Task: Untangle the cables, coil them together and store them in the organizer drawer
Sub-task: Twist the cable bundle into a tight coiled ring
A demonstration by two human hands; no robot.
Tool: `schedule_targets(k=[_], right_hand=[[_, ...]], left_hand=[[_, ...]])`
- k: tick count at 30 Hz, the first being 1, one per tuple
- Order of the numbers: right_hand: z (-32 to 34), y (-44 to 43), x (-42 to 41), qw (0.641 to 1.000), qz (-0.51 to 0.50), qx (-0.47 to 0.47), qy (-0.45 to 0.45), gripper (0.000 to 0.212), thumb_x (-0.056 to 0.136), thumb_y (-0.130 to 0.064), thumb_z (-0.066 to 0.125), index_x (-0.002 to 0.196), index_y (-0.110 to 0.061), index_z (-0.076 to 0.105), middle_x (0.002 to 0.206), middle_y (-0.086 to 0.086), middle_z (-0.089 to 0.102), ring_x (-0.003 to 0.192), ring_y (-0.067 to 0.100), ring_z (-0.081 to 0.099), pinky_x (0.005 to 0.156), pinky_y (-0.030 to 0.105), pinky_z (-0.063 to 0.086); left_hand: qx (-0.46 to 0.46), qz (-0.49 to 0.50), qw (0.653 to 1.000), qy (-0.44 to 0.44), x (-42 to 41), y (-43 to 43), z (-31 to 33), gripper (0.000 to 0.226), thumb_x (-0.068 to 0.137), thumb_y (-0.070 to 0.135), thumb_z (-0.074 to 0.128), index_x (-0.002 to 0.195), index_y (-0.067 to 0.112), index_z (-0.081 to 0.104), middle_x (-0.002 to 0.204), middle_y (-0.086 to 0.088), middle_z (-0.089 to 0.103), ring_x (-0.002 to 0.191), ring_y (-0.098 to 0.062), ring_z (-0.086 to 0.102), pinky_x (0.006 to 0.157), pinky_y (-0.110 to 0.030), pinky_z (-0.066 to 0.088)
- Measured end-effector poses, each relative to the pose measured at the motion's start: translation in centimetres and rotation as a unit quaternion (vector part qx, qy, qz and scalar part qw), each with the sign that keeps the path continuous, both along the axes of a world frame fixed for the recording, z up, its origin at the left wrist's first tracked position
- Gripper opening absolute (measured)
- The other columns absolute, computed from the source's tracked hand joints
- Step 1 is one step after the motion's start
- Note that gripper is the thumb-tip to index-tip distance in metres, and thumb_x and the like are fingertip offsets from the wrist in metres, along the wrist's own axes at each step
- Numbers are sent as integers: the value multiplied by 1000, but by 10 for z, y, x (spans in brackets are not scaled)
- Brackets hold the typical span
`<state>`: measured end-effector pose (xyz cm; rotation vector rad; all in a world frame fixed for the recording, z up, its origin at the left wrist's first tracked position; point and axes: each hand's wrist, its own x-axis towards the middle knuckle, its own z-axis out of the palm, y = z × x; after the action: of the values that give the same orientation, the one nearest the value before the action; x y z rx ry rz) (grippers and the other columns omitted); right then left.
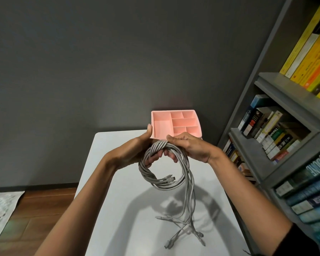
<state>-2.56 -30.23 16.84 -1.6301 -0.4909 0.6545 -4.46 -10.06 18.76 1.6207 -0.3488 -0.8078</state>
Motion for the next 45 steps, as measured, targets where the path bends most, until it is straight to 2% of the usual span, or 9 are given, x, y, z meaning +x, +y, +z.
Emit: schedule_targets(k=[3,7,12,21,28,34,38,42,45], right_hand=[[-3,3,0,1000,-7,-11,12,46,102,-29,37,83,4,64,57,1,60,51,11,54,55,17,45],[-4,0,4,998,-53,-6,36,49,102,-33,38,72,-8,67,56,1,58,51,11,51,55,20,44],[-5,-3,4,995,-55,10,80,47,103,-35,34,84,-2,62,58,1,55,54,10,48,53,19,43],[-5,-8,-9,997,-54,-44,-26,47,104,-35,28,101,-5,64,88,11,72,79,23,68,79,25,53],[-12,-12,-7,995,-71,-48,-47,25,91,-9,63,111,5,61,90,10,67,81,17,69,77,31,54],[-10,-15,-2,996,-22,-86,-19,25,91,-1,59,111,14,59,89,19,68,76,21,70,74,29,57],[-8,-7,-1,992,29,-120,-34,12,91,0,59,103,1,62,84,12,69,76,22,69,72,28,56],[-11,-5,1,992,39,-114,-29,22,91,-4,60,113,-4,63,90,13,71,80,23,69,87,35,55],[-22,-3,-4,996,31,-80,-10,26,91,-2,59,117,0,58,90,3,72,78,18,70,82,28,54]], left_hand=[[25,1,1000,6,-1,-3,4,75,95,62,8,81,7,56,56,1,47,53,-13,37,55,-26,35],[102,57,965,-233,-6,-9,-9,38,91,49,49,100,12,44,74,1,58,56,-10,44,55,-22,42],[130,89,881,-446,-6,-17,-23,17,97,22,53,104,7,53,75,14,61,61,-2,54,57,-12,39],[176,160,823,-515,-2,-22,-35,20,95,20,44,97,4,55,68,9,55,59,-10,47,56,-9,34],[191,140,833,-500,2,-24,-32,8,97,13,51,96,6,54,67,8,56,58,-5,53,54,-10,35],[114,65,974,-186,-3,-23,-12,33,97,38,45,94,5,48,70,-1,58,57,-10,48,52,-22,43],[154,10,980,-128,-8,-31,-5,55,99,51,27,74,12,57,52,13,53,48,-5,43,47,-19,41],[154,34,983,-98,-3,-26,-14,53,98,50,38,69,11,60,53,5,43,47,-10,33,45,-21,34],[174,53,982,-58,-1,-25,-16,54,99,49,39,67,8,54,53,1,40,43,-11,31,44,-21,35]])
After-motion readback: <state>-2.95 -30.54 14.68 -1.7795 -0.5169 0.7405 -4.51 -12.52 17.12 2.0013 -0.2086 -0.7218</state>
